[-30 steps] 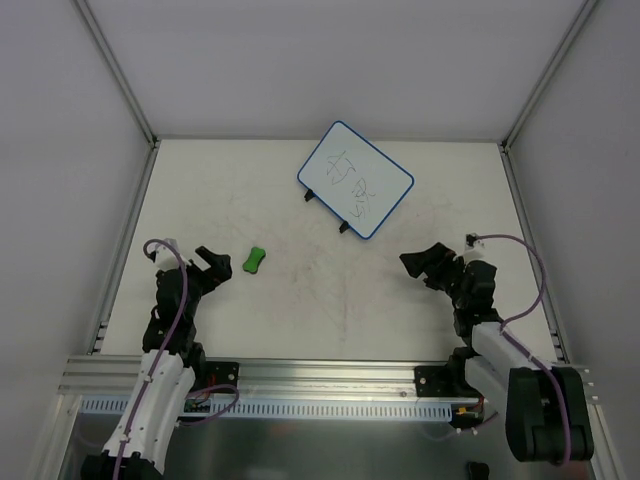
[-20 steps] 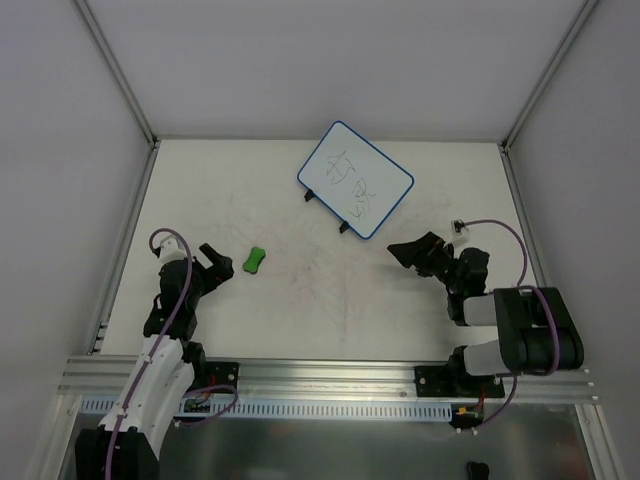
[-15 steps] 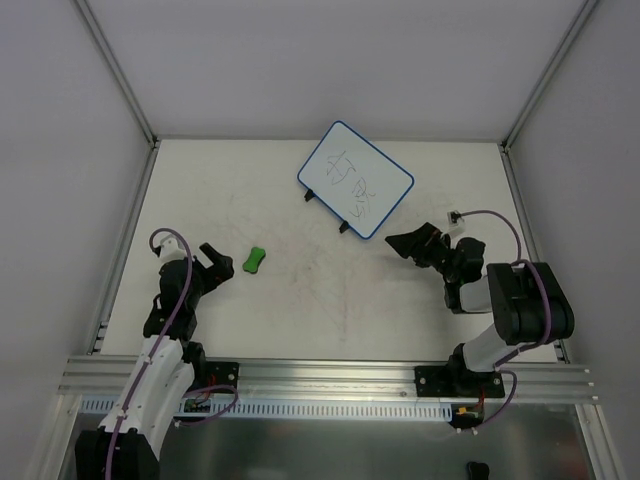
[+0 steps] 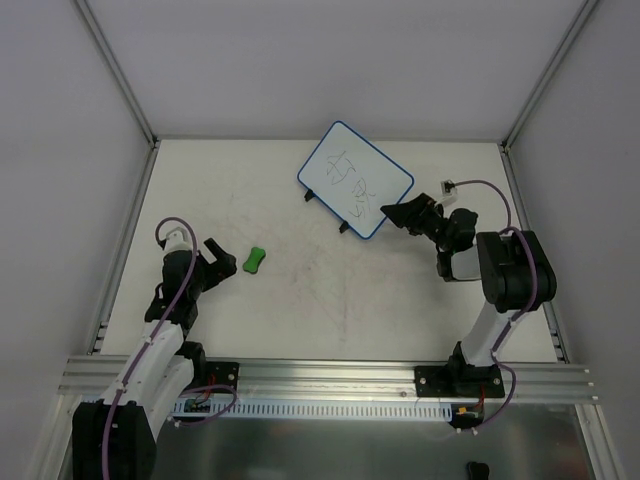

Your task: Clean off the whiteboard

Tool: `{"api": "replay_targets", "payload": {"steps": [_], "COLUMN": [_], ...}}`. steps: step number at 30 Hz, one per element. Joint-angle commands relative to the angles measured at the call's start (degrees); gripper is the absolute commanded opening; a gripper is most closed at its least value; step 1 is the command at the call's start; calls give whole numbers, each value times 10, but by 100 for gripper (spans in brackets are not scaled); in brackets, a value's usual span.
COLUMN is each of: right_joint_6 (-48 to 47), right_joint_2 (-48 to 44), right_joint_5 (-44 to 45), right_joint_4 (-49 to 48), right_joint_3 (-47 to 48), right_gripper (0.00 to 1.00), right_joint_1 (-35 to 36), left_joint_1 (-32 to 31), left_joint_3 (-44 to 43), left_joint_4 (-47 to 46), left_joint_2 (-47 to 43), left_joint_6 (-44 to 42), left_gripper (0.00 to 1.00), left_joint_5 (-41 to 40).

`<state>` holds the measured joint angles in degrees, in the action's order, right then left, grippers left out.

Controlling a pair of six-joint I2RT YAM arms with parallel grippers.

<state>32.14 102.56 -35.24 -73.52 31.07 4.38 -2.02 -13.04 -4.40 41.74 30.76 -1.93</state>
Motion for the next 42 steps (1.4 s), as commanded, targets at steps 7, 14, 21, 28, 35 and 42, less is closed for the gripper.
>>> {"api": "replay_targets", "payload": {"steps": [7,14,21,28,35,42], "right_joint_6": [-7,-20,-22,-16,-13,-9], "right_joint_2": [46,72,79,99,105,106], "right_joint_5": [-20,-12,-6,3,4,3], "right_joint_4": [-143,-143,-143,-143,-143,-144], "right_joint_3": [49,52,58,66,67,69], "right_gripper": [73,57,45,16,11,9], "right_joint_1": [12,25,28,28,28,27], "left_joint_1": [-1,-52,-107,-111,-112,-120], "left_joint_3": [-22,-50,-103,-161,-223,-252], "left_joint_4": [-32,-33,-15,-1,19,57], "left_joint_2": [4,54,127,205,277,330], "left_joint_6": [-16,-32,-71,-136,-261,-275], "left_gripper": [99,99,99,99,99,99], "left_joint_5": [47,2,-43,-45,85,119]}}
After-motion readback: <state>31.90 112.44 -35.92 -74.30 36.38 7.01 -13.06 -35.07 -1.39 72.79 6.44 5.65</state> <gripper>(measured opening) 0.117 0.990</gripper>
